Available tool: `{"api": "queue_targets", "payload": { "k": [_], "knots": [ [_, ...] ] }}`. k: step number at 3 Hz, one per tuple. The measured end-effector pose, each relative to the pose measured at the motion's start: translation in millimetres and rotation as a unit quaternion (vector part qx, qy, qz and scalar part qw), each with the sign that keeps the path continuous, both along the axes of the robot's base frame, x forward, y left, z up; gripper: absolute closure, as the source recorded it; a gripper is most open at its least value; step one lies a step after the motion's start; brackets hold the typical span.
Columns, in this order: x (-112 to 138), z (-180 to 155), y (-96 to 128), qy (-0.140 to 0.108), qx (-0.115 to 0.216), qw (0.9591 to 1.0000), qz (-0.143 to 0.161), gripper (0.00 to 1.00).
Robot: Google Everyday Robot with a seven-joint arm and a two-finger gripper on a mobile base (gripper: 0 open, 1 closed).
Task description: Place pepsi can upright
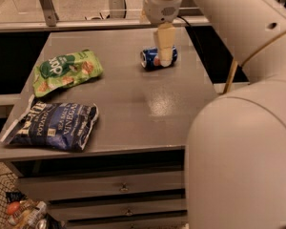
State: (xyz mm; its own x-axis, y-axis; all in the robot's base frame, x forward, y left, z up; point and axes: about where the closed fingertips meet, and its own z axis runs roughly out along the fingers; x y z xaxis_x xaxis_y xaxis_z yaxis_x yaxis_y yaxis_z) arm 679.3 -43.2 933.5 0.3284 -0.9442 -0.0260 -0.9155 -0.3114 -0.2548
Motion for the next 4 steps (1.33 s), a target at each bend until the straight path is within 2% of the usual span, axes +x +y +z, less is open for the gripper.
{"api": "queue_targets", "payload": {
  "k": [1,3,4],
  "knots": [
    [21,-21,9,0.0,-0.024,0.9997,-0.008,0.0],
    [49,-65,2,0.019,-0.06,0.9966,-0.053,0.0],
    [59,-84,-2,0.03,-0.068,0.9952,-0.063,0.18]
  ]
}}
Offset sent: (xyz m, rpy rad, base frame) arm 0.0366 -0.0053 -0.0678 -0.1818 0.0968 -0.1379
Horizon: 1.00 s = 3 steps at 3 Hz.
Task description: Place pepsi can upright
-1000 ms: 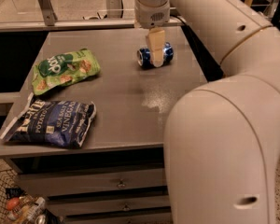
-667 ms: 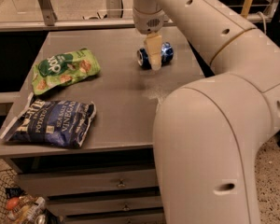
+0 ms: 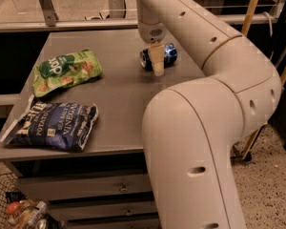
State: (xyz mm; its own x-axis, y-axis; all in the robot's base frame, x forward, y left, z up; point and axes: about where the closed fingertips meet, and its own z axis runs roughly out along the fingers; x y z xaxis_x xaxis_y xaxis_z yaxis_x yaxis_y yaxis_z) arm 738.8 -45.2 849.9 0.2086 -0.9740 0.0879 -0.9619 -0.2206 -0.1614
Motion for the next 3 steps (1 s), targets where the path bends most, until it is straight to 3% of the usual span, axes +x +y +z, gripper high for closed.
{"api": "queue_targets", "payload": {
  "k": [2,3],
  "knots": [
    [12,-13,3,0.009,0.01,0.9999,0.003,0.65],
    [5,18,9,-0.011,0.071,0.9974,0.006,0.88]
  ]
}}
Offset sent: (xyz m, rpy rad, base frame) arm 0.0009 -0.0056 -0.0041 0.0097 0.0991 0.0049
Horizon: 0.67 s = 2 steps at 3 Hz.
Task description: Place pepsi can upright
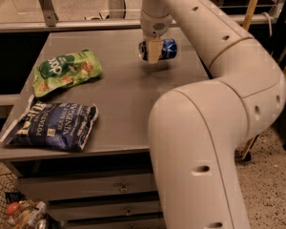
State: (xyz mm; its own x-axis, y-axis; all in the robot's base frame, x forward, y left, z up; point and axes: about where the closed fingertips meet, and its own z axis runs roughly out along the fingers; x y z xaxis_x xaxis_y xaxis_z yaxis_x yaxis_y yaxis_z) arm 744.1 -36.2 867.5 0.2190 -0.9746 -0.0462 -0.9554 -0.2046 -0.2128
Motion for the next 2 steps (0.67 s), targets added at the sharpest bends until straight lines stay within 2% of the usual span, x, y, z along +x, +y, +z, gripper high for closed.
{"api": "queue_targets", "payload": {
  "k": [1,2],
  "knots": [
    [-22,49,6,-0.021,0.09,0.9957,-0.005,1.0],
    [-42,74,5,-0.009,0.188,0.9819,-0.021,1.0]
  ]
}}
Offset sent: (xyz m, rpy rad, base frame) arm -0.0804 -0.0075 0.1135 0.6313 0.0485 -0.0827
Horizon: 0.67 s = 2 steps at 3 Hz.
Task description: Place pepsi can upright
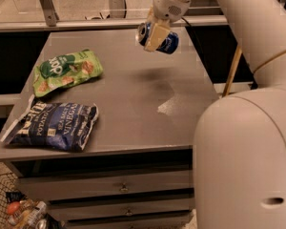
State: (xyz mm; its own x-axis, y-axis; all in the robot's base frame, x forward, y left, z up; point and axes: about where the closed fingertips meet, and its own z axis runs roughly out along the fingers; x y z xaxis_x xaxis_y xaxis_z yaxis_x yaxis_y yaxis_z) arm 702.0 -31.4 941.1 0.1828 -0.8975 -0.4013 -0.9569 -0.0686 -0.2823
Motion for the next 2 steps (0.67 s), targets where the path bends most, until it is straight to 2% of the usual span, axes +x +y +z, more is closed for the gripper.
{"api": "queue_targets", "payload": {
  "k": [1,2],
  "knots": [
    [-13.3,8.6,-3.0,0.031,0.114,0.9929,-0.017,1.0],
    [-21.6,13.5,-7.7,0.052,0.216,0.9746,-0.029,1.0]
  ]
}}
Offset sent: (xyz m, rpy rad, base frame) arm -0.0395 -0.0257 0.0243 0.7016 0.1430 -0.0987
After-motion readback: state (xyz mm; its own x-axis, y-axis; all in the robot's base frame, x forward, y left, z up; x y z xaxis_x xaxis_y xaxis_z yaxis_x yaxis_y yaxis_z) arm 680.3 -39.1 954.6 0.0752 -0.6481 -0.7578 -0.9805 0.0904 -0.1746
